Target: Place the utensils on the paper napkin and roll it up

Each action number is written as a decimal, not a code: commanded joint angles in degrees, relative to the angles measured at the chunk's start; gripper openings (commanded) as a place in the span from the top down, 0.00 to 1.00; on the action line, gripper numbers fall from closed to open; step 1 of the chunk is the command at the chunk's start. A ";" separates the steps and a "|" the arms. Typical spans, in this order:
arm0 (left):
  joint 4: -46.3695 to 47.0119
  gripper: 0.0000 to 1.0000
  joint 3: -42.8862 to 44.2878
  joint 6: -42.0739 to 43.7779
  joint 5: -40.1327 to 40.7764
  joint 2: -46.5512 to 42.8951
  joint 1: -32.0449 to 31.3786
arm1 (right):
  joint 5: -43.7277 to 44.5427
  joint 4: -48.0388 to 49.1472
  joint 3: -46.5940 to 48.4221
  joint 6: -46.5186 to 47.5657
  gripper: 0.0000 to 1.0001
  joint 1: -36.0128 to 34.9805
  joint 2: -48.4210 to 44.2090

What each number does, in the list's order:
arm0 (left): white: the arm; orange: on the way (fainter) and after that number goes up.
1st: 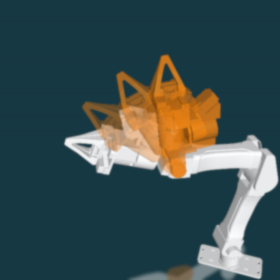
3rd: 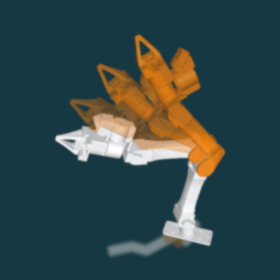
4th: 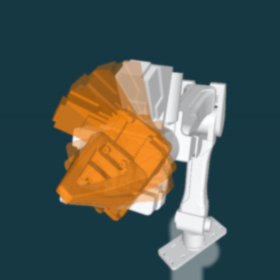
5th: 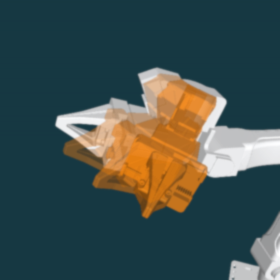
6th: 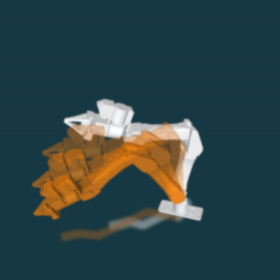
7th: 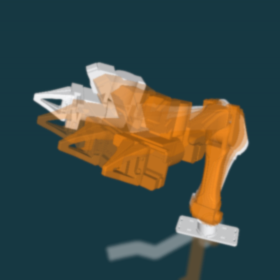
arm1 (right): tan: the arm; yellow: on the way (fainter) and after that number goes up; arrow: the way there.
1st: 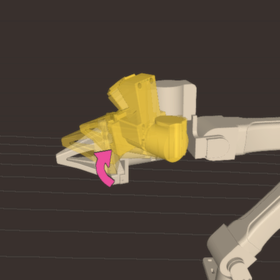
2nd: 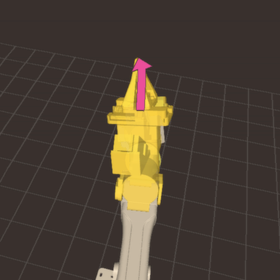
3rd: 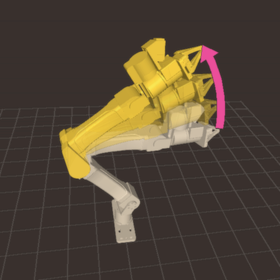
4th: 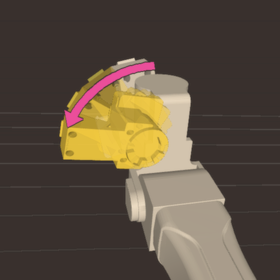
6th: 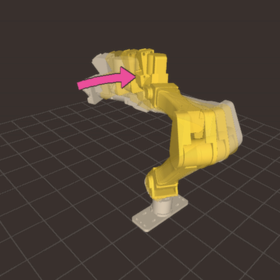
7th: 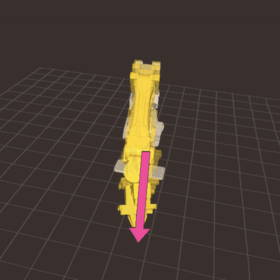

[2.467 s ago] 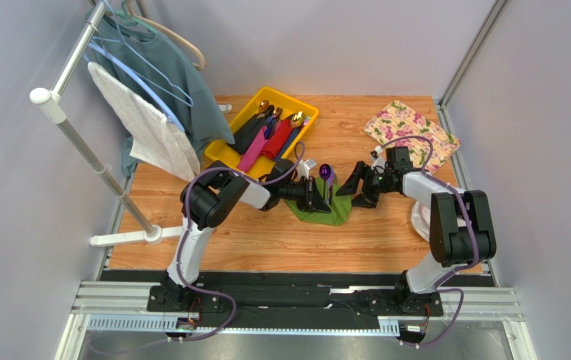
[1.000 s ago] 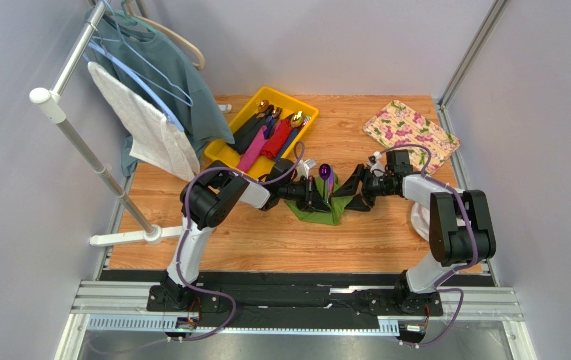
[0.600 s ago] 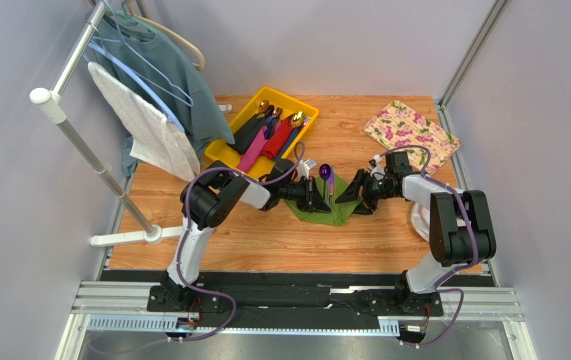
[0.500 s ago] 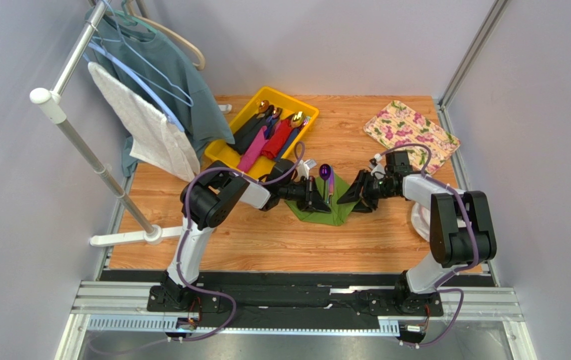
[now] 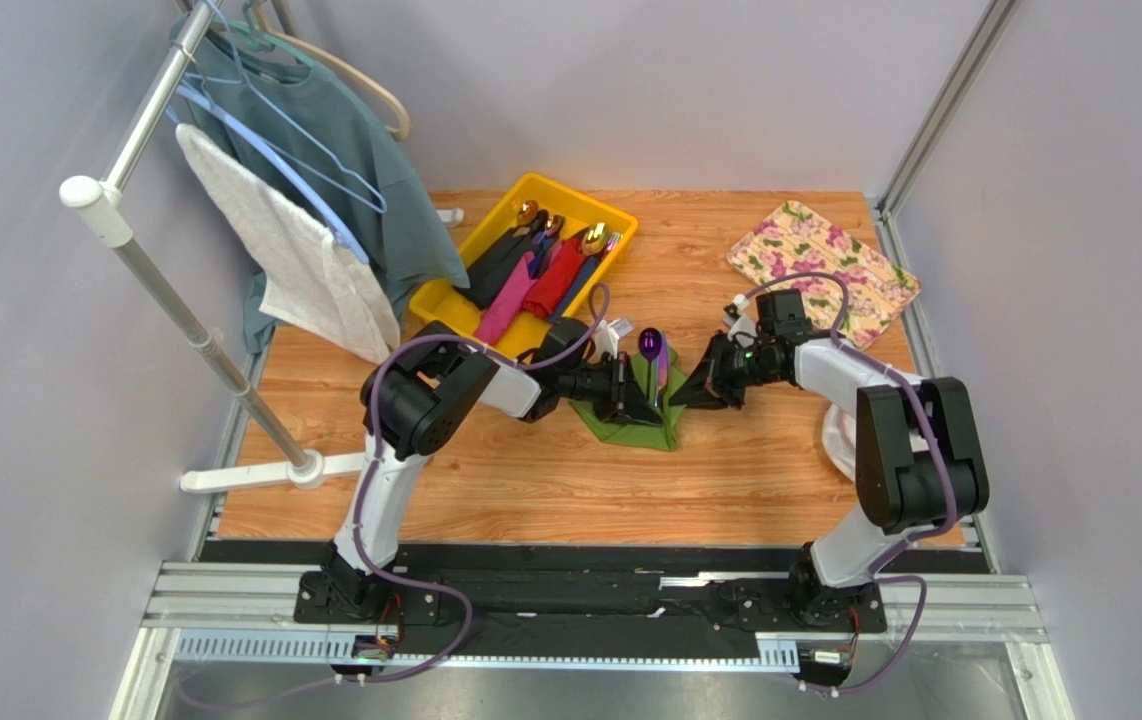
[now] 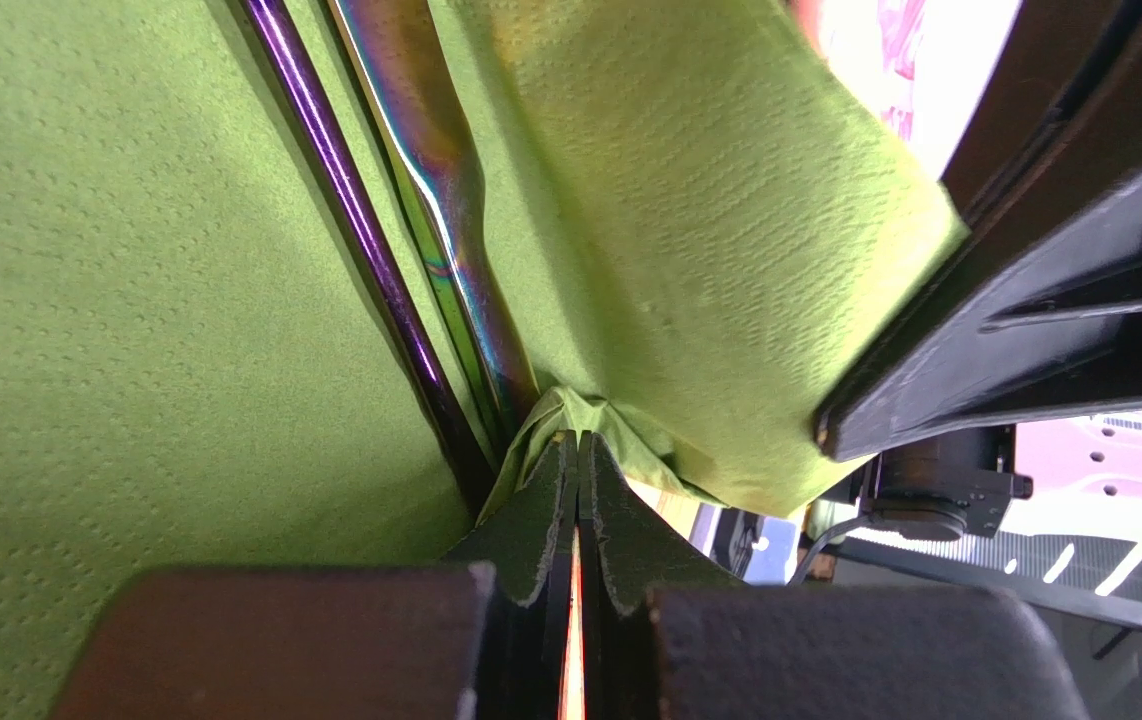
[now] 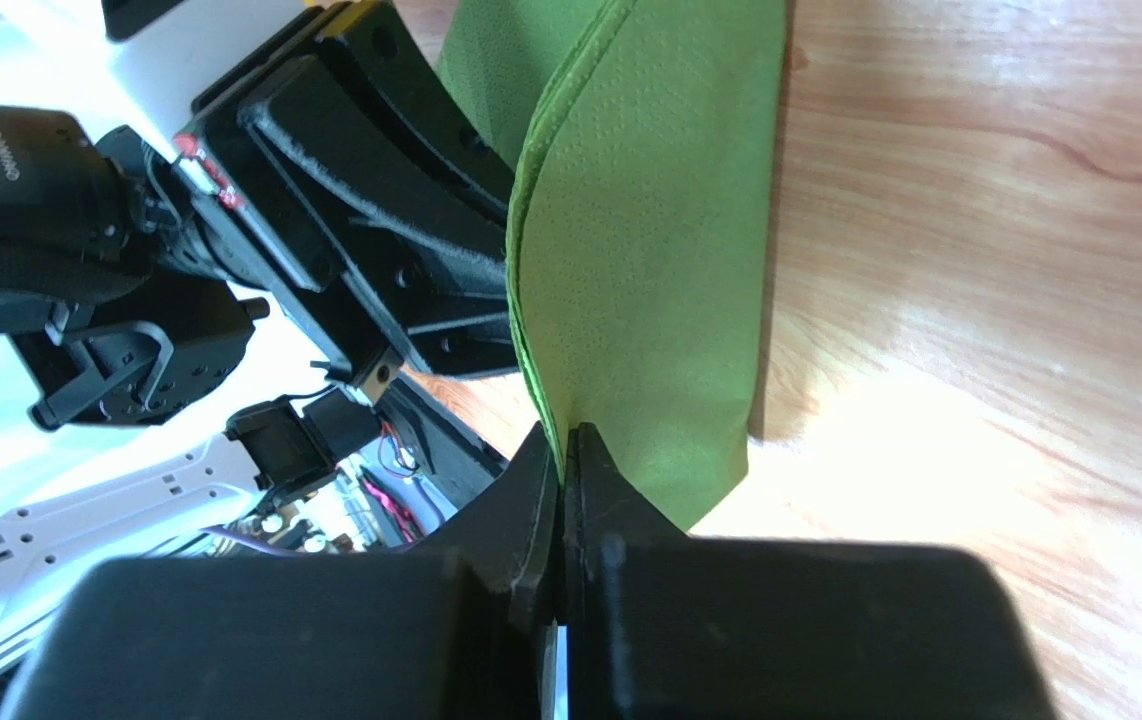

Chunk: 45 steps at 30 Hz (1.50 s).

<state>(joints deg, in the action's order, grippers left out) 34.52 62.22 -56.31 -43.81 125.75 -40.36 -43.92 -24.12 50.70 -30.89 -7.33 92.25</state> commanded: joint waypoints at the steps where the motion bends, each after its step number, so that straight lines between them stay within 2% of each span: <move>1: -0.77 0.98 0.10 2.00 2.24 0.90 0.28 | -1.25 1.88 2.91 -2.33 1.00 -1.45 1.71; 13: 0.19 0.97 -0.16 2.35 1.36 -1.56 0.28 | -0.73 4.17 3.35 -5.58 1.00 -2.07 6.63; 22: 1.42 0.94 -1.48 2.09 0.83 -4.55 0.28 | 0.15 4.34 3.44 -6.28 1.00 -1.98 6.72; 33: -0.15 0.83 -5.70 3.14 -0.92 -9.56 1.24 | 0.68 4.26 3.44 -6.28 1.00 -2.07 6.54; 38: -2.97 0.83 -8.51 5.51 -1.28 -11.14 2.30 | 0.24 4.34 3.88 -6.90 1.00 -2.07 6.28; 45: -7.18 0.91 -8.61 8.24 0.04 -10.80 2.74 | -0.02 4.87 3.88 -7.86 1.00 -2.42 6.28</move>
<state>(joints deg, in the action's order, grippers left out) 29.04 53.52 -51.27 -43.92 116.97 -37.85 -43.57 -21.43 52.84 -37.45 -9.23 99.18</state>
